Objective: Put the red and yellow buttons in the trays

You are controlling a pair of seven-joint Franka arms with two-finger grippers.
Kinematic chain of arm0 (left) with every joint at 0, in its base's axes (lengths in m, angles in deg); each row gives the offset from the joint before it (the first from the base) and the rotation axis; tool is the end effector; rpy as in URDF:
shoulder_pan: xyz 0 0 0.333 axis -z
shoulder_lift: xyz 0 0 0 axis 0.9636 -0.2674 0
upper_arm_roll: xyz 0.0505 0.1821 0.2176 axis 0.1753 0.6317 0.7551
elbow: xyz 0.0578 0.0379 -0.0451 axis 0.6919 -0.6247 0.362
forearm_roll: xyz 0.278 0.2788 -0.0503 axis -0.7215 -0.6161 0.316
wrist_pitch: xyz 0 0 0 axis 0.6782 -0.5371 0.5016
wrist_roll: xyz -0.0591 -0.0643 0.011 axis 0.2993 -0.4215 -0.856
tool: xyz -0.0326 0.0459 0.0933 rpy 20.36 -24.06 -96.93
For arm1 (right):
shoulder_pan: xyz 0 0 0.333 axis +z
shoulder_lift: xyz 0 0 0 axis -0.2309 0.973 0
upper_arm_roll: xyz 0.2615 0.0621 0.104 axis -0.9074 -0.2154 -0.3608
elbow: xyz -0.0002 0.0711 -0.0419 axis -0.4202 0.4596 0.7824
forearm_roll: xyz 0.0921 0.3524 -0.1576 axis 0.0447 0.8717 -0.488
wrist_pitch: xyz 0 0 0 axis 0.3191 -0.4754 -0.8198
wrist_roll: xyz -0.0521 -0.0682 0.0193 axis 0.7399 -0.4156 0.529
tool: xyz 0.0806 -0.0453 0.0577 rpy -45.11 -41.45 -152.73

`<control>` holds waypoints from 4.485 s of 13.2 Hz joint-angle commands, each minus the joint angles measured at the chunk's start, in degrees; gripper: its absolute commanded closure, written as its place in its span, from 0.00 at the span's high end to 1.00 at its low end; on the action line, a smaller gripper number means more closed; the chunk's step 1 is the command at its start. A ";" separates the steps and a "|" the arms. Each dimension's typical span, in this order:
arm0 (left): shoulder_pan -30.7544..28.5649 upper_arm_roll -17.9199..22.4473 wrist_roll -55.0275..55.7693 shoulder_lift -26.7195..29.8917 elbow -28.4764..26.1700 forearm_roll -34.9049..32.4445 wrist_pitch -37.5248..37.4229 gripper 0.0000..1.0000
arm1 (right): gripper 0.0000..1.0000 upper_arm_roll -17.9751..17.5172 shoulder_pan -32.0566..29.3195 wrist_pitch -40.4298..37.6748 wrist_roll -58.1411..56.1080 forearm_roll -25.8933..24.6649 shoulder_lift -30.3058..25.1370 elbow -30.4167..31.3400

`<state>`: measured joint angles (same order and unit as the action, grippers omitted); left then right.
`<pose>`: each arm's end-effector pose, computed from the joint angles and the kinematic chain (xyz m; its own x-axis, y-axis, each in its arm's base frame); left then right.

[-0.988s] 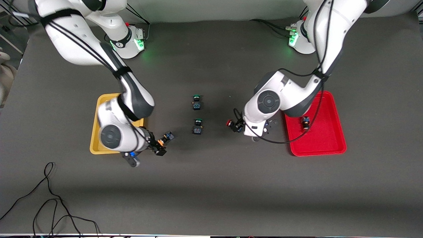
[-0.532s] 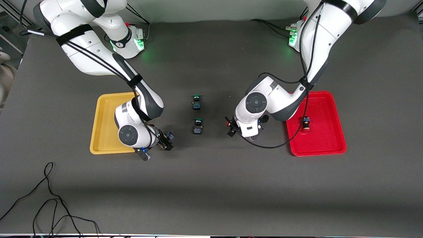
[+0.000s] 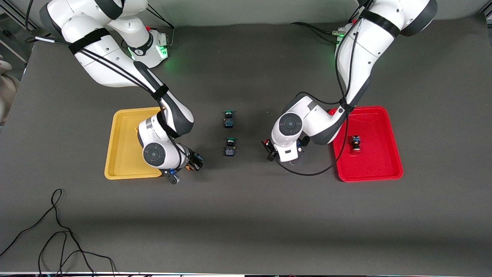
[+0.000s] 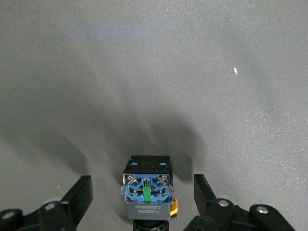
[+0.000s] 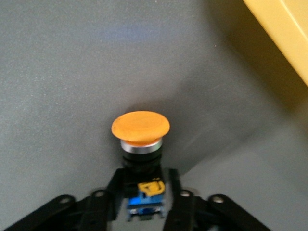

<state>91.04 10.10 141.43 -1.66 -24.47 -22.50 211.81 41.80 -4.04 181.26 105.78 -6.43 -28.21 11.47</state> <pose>0.5108 -0.4031 0.1552 0.5057 0.8558 -0.1084 0.8564 -0.5132 -0.0567 0.5803 0.2569 0.1475 0.6498 -0.7266 -0.2232 -0.7227 -0.6815 0.1147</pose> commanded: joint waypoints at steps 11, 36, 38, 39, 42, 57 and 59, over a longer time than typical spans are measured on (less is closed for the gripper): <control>-11.16 -4.97 -26.30 10.53 1.53 2.80 -18.08 0.00 | 0.13 13.09 -2.90 -21.75 -17.75 9.48 -32.44 -0.83; -45.21 -5.33 -97.71 24.41 -13.17 -3.54 -24.05 1.00 | 1.00 20.59 -2.98 13.22 -30.71 12.76 -21.29 27.47; -45.29 -4.72 -104.91 28.54 -7.55 3.05 -33.88 1.00 | 1.00 20.68 -3.07 6.75 -30.98 12.67 -25.93 24.85; -45.29 -4.63 -106.77 30.04 -5.09 3.69 -38.11 1.00 | 1.00 20.68 -3.07 2.71 -31.33 12.41 -28.48 23.09; -45.21 -5.07 -107.85 32.69 2.46 5.18 -48.14 1.00 | 1.00 20.51 -3.07 -9.16 -31.86 6.11 -36.83 16.60; -16.03 20.51 -107.67 43.07 4.33 10.81 -50.63 1.00 | 1.00 19.27 -4.57 -30.11 -70.35 1.95 -47.32 1.98; -16.03 20.51 -107.67 43.15 4.95 10.81 -50.63 1.00 | 1.00 18.84 -5.52 -31.78 -71.67 2.03 -47.32 1.46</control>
<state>73.72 29.35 34.39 39.85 -18.87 -12.36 160.71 61.42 -8.21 151.42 36.59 -3.61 -75.72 14.17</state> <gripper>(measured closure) 0.000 0.000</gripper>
